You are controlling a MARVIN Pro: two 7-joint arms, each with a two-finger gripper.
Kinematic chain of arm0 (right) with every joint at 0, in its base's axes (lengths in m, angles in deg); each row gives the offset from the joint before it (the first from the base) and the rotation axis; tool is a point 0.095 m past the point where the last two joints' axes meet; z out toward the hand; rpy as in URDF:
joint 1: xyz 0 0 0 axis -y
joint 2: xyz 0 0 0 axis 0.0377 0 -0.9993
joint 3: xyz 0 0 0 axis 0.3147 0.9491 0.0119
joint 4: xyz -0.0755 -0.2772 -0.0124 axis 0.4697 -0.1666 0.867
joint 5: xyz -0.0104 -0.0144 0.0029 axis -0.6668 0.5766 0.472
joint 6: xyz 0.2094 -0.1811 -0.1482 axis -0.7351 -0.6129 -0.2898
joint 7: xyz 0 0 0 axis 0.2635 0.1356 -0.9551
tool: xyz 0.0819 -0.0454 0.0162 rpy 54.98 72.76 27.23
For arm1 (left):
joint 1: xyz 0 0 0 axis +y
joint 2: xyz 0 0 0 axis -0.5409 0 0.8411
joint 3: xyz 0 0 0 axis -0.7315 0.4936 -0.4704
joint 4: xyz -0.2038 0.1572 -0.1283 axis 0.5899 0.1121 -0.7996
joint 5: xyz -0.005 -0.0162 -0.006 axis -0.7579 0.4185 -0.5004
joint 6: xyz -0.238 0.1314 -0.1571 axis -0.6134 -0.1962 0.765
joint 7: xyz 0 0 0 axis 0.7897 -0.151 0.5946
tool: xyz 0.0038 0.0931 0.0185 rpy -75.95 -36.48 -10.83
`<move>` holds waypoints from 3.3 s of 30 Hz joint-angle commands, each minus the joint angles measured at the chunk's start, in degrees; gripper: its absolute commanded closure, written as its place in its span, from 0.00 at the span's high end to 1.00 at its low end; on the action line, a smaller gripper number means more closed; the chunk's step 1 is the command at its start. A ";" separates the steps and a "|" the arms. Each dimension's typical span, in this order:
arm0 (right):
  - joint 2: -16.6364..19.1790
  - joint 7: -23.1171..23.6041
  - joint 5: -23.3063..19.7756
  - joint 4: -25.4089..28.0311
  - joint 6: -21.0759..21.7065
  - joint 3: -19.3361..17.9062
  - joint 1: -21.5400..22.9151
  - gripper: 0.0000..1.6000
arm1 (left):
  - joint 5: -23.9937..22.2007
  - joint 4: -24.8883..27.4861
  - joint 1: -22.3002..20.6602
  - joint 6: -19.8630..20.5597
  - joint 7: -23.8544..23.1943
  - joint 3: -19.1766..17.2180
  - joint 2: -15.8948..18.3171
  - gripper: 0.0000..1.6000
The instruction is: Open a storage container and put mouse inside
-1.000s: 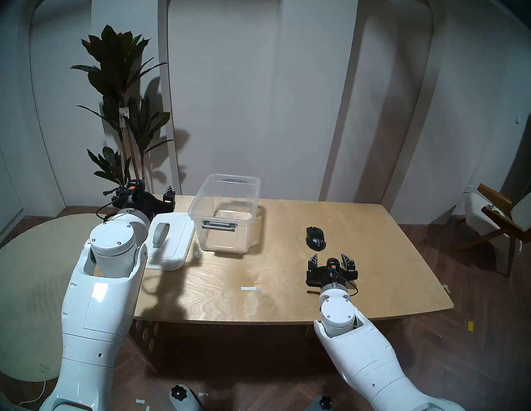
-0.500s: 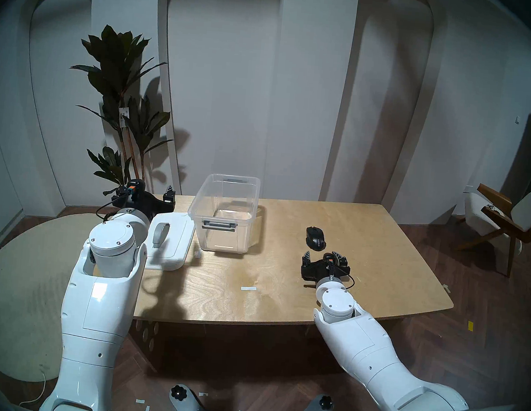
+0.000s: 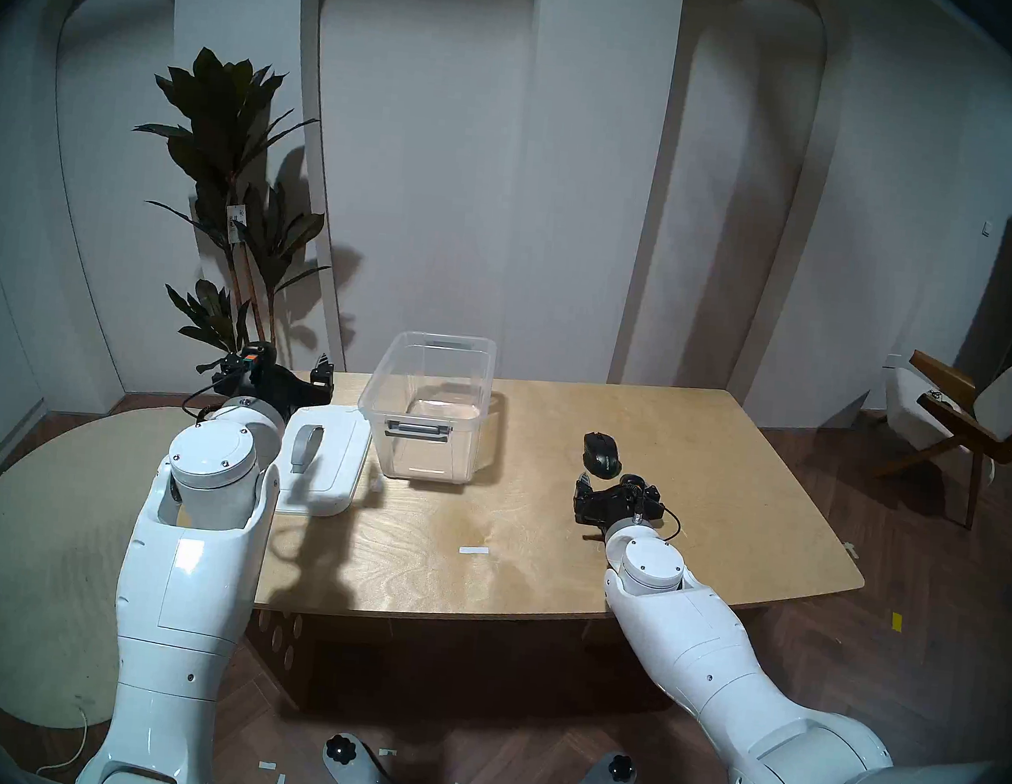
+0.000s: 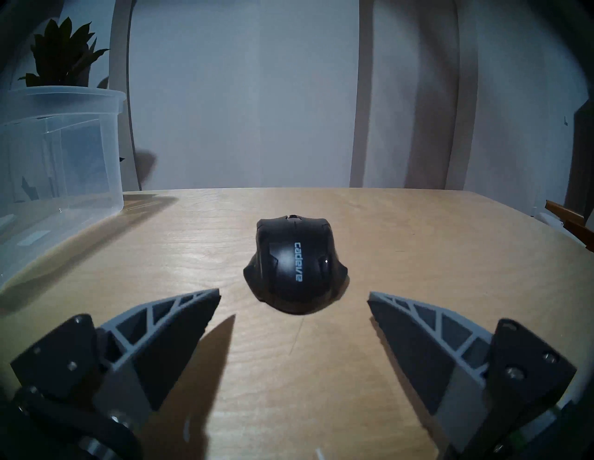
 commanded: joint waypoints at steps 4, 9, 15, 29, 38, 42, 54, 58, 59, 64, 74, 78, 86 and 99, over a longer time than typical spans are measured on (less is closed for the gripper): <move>0.21 4.29 -0.33 -5.75 -0.83 0.28 5.00 1.00 | -0.01 1.39 -0.63 -0.49 0.05 0.04 -0.25 1.00; 1.54 9.58 0.50 -7.87 -0.71 2.33 7.37 1.00 | 0.09 1.37 -0.66 -0.48 -0.05 -0.02 -0.33 1.00; -0.37 8.03 1.17 -12.04 -3.39 2.25 9.39 1.00 | 0.20 1.40 -0.66 -0.49 -0.13 -0.09 -0.44 1.00; -3.40 5.22 2.18 -21.88 -7.01 2.13 13.27 1.00 | 0.47 1.41 -0.69 -0.49 -0.35 -0.26 -0.68 1.00; -6.43 4.25 2.97 -28.95 -9.72 2.38 17.21 1.00 | 0.65 1.40 -0.72 -0.48 -0.51 -0.38 -0.83 1.00; -7.53 3.85 3.18 -32.52 -10.30 2.42 19.25 1.00 | 0.72 1.39 -0.73 -0.48 -0.57 -0.42 -0.89 1.00; -10.40 1.96 2.58 -40.34 -7.97 1.81 23.45 1.00 | 0.96 1.38 -0.77 -0.47 -0.79 -0.57 -1.10 1.00; -10.53 1.95 2.64 -40.94 -8.70 1.98 23.64 0.09 | 1.04 1.39 -0.78 -0.48 -0.86 -0.62 -1.18 1.00; -10.55 1.78 2.76 -41.05 -9.10 2.10 23.64 0.00 | 1.06 1.39 -0.78 -0.48 -0.88 -0.63 -1.19 1.00; -10.70 -0.05 3.94 -41.21 -12.38 3.40 23.13 0.00 | 1.15 1.39 -0.80 -0.48 -0.96 -0.69 -1.27 1.00; -11.05 -7.44 6.97 -39.51 -22.30 6.07 22.15 0.00 | 1.36 1.39 -0.82 -0.48 -1.13 -0.82 -1.45 1.00; -10.97 -8.60 7.62 -38.13 -24.69 6.63 22.47 0.00 | 1.43 1.36 -0.85 -0.46 -1.21 -0.86 -1.50 1.00; -11.18 -9.81 7.26 -34.35 -28.89 6.06 23.64 0.00 | 1.60 1.28 -0.89 -0.43 -1.41 -0.96 -1.59 1.00; -11.82 -9.25 6.70 -25.80 -31.81 5.27 25.64 0.00 | 1.89 1.16 -0.93 -0.39 -1.72 -1.11 -1.73 1.00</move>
